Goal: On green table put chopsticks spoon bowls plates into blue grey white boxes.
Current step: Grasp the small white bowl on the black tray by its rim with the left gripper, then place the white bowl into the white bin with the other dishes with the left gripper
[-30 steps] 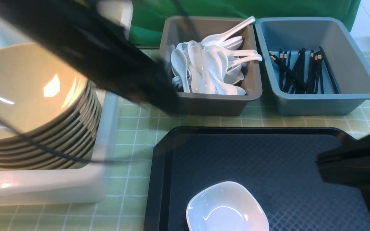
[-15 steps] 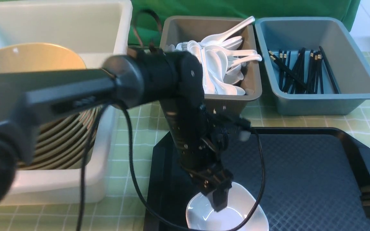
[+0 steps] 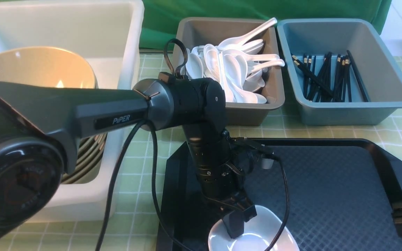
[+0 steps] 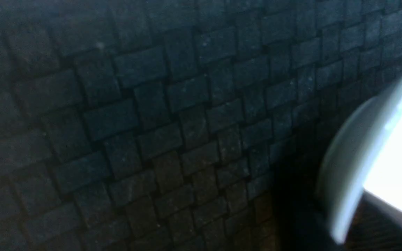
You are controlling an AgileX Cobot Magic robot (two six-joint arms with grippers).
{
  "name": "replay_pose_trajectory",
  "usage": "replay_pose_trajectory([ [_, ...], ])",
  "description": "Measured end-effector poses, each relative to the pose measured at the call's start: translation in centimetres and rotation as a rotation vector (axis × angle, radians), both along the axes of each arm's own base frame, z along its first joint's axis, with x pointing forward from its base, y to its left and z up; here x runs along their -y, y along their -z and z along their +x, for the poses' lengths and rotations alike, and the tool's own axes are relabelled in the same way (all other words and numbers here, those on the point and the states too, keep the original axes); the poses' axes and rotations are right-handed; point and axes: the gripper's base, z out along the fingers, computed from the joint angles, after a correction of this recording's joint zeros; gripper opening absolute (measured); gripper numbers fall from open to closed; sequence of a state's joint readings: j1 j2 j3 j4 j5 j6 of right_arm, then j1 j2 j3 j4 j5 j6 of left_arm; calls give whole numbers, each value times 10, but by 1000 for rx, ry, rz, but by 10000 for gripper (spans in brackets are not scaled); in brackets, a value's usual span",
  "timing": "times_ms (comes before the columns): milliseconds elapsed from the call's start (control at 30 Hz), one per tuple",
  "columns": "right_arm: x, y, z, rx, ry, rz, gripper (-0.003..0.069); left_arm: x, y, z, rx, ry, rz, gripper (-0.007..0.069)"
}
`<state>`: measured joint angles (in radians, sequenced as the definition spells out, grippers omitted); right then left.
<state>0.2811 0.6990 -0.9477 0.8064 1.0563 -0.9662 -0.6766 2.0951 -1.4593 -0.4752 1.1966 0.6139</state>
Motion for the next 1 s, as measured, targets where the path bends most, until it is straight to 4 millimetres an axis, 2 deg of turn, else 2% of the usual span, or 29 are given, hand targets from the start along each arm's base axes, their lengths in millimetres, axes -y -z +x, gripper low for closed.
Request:
replay_pose_trajectory([
  [133,0,0,0,0,0,0,38,-3,-8,2,0,-23,-20,15],
  [267,0,0,0,0,0,0,43,-24,-44,13,74,-97,-66,15],
  [333,0,-1,1,4,6,5,46,-47,-80,21,146,-170,-122,15],
  [433,-1,-3,2,14,15,38,47,-90,-137,25,254,-302,-229,15],
  [500,-2,-6,3,24,26,72,47,-125,-177,21,331,-415,-313,15],
  [567,-3,-10,4,53,26,103,47,-171,-214,15,409,-580,-392,15],
  [600,-3,-10,4,53,26,103,47,-176,-221,11,424,-598,-407,15],
  [633,-4,-12,4,80,17,120,47,-213,-242,4,489,-738,-435,15],
  [667,-4,-13,5,103,11,128,47,-236,-257,-6,538,-837,-448,15],
  [767,-5,-17,7,148,20,154,47,-300,-279,-31,632,-1153,-422,15],
  [800,-5,-17,7,150,23,157,47,-304,-280,-33,636,-1176,-420,15],
  [833,-4,-19,9,167,41,170,47,-327,-288,-46,671,-1328,-410,15],
  [900,-3,-21,12,186,71,189,47,-359,-293,-57,714,-1554,-406,15],
  [933,-3,-21,12,185,71,190,47,-361,-294,-58,714,-1579,-408,15],
  [1000,-3,-22,13,195,86,197,48,-391,-293,-63,724,-1784,-413,15],
])
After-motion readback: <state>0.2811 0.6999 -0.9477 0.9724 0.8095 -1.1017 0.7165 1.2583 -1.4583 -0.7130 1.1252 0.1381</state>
